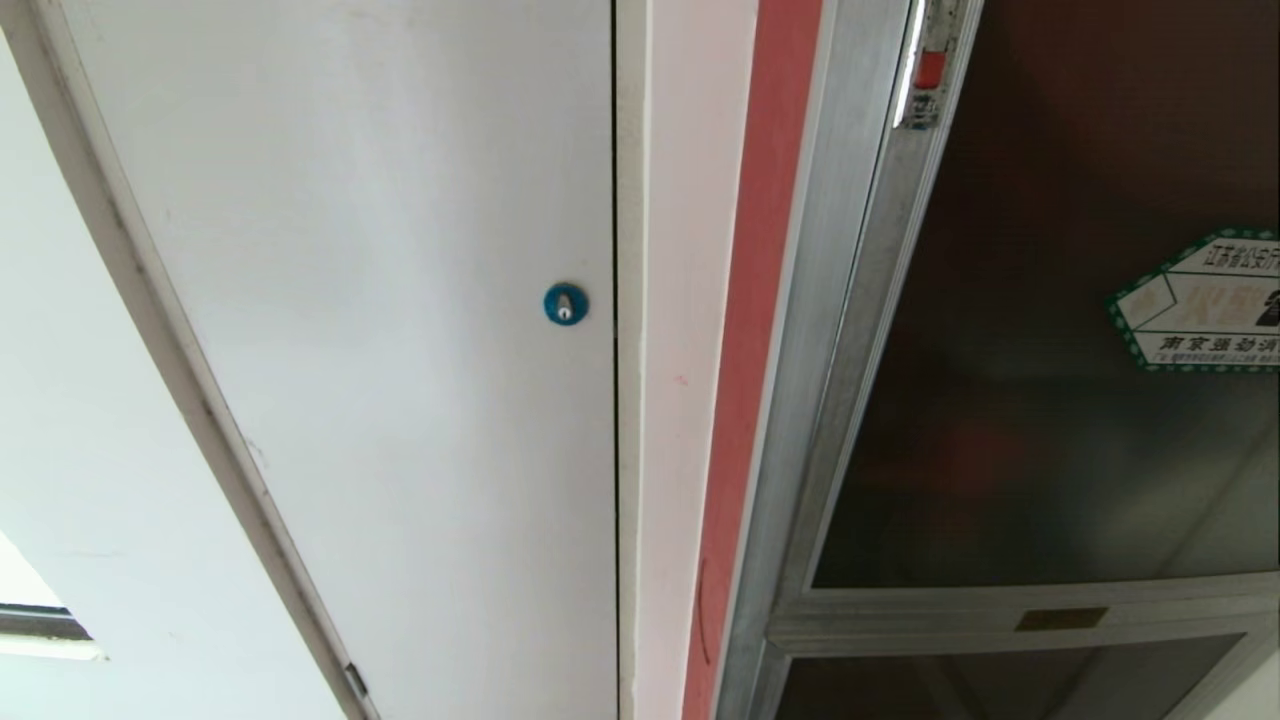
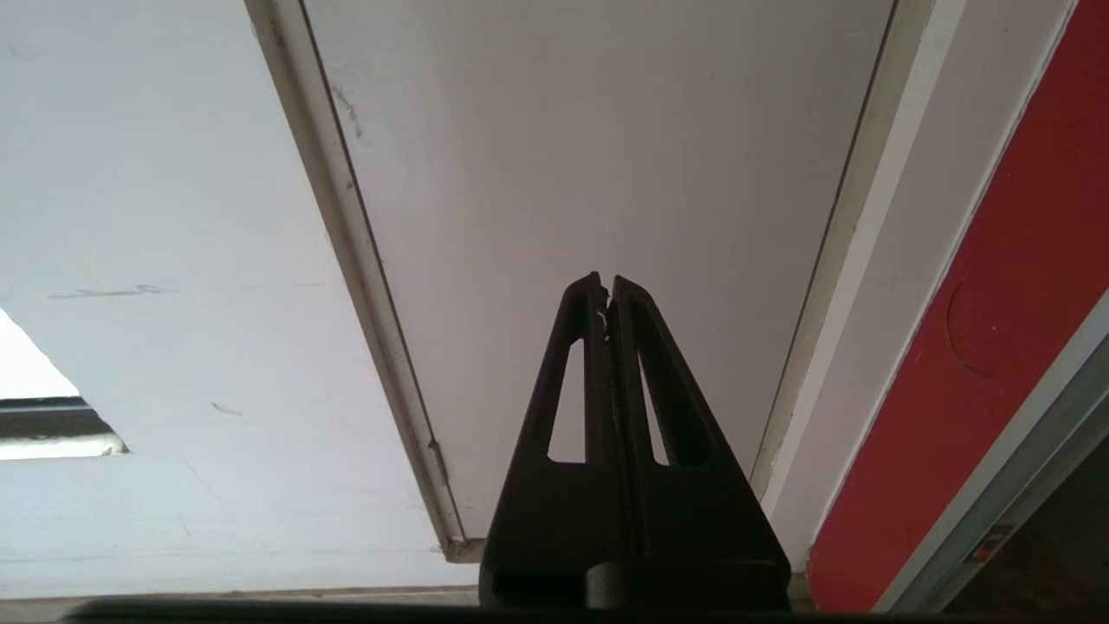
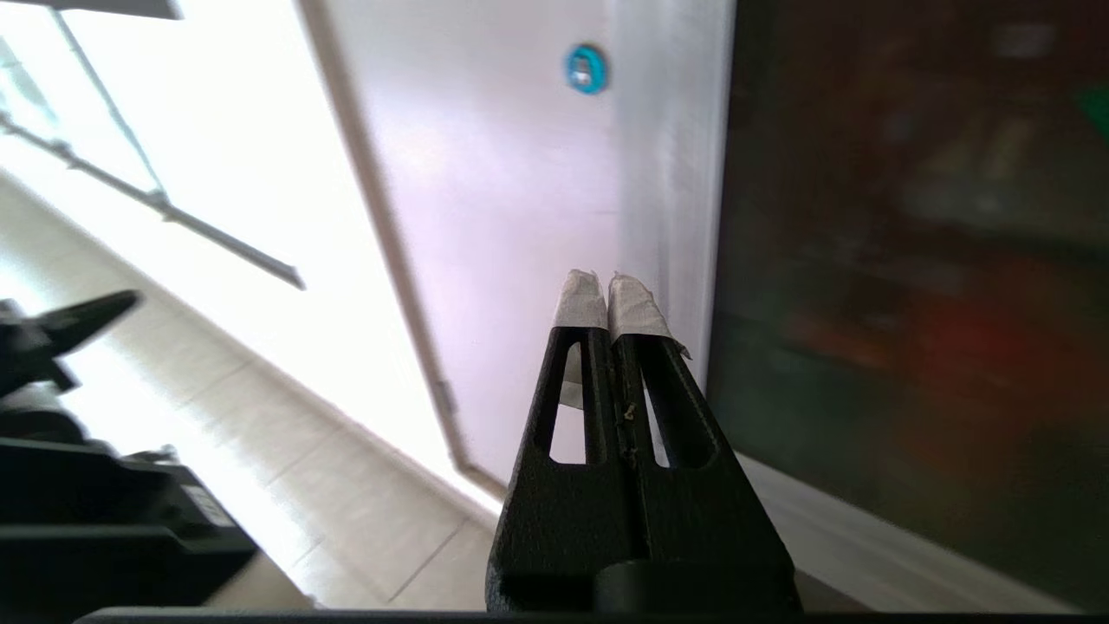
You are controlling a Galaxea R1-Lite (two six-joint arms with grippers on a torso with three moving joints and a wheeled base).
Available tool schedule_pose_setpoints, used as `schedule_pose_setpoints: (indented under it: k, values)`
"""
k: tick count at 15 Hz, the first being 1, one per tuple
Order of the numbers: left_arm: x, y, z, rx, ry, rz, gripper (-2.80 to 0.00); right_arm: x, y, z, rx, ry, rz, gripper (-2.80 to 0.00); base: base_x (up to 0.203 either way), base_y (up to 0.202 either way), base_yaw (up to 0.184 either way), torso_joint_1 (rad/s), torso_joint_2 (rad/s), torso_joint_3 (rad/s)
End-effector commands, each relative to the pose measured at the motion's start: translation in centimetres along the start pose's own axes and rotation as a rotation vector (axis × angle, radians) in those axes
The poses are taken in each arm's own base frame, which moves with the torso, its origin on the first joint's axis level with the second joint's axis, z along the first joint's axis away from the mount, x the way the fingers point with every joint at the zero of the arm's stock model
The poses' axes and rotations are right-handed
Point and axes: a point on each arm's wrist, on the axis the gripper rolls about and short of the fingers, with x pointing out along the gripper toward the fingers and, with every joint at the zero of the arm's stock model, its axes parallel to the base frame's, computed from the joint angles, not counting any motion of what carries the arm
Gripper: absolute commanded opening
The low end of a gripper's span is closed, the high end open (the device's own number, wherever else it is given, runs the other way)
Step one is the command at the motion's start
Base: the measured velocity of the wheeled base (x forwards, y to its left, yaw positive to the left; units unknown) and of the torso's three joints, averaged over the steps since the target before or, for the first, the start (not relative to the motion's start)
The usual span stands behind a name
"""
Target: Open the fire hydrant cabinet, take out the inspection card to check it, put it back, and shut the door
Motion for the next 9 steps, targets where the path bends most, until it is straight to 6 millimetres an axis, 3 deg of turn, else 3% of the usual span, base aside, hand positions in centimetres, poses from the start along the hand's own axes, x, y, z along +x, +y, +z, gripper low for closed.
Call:
schedule_pose_setpoints:
  k: [1, 5, 9]
  values:
    - [0.1, 0.0, -0.3, 0.0, 0.011, 0.0, -2.8, 4.8, -2.7, 2.6, 0.067, 0.097, 0.072, -2.8, 0.0, 0.0, 0.0, 0.0, 0.0, 0.0]
    - [0.1, 0.0, -0.3, 0.0, 0.013, 0.0, -2.8, 10.8, -4.1, 6.2, 0.101, 0.136, 0.213, -2.8, 0.0, 0.0, 0.0, 0.0, 0.0, 0.0]
    - [0.1, 0.0, -0.3, 0.0, 0.013, 0.0, -2.8, 15.3, -3.6, 9.0, 0.102, 0.109, 0.228, -2.8, 0.0, 0.0, 0.0, 0.0, 0.0, 0.0]
